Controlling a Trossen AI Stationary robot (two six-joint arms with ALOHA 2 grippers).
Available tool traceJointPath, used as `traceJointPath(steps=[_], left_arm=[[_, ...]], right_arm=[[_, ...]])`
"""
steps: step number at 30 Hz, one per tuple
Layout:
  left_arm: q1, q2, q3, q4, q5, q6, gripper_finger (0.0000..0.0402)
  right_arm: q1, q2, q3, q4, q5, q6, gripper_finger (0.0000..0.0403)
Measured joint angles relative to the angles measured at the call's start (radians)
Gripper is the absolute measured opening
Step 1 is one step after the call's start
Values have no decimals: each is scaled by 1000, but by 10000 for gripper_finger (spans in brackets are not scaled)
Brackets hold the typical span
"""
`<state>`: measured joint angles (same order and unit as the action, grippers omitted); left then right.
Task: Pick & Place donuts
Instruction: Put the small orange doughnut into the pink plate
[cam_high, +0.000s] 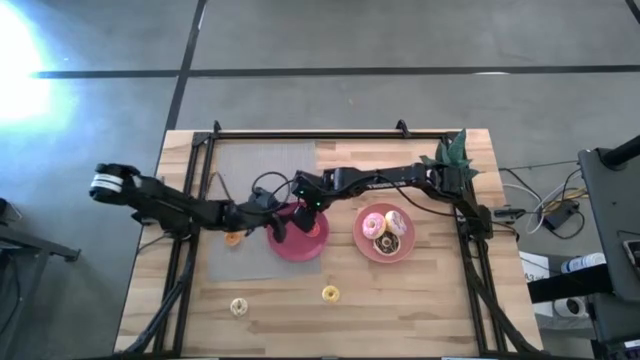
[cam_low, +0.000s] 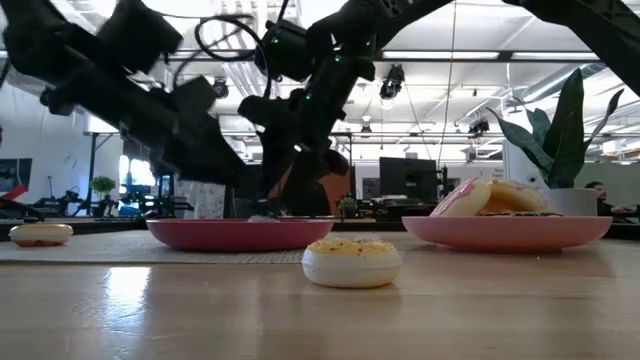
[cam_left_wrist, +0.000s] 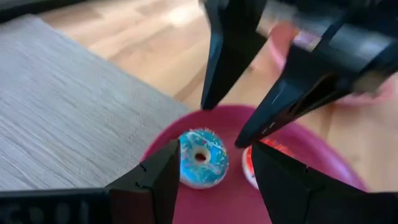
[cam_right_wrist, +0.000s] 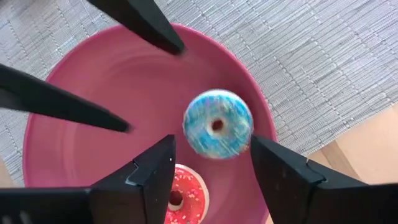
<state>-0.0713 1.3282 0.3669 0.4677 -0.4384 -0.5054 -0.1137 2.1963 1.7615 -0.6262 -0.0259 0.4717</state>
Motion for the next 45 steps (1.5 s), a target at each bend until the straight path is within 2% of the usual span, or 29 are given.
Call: traceJointPath(steps=[4, 8, 14, 19, 22, 28, 34, 45], left_arm=[[2, 59, 37, -8, 4, -23, 172], [-17, 0, 56, -130, 12, -47, 172], [-81, -250, 82, -584, 15, -122, 172], [-138, -405, 122, -1039, 23, -399, 172], [-180, -431, 156, -1214, 54, -519, 172], [-273, -375, 212, -1404, 138, -633, 170], [-293, -245, 236, -1452, 283, -697, 170], [-292, -43, 278, -1453, 303, -667, 170]], right_arm=[[0, -2, 0, -12, 0, 0, 199], [0, -10, 0, -50, 1, -9, 199], [-2, -37, 0, -73, 5, -72, 199], [-15, -37, -1, -74, 3, -88, 199], [-21, -37, -1, -74, 3, -91, 199], [-24, -37, -1, -70, -1, -93, 199], [-25, -37, -1, -70, 0, -106, 199], [-37, -37, -1, -67, 0, -105, 199]])
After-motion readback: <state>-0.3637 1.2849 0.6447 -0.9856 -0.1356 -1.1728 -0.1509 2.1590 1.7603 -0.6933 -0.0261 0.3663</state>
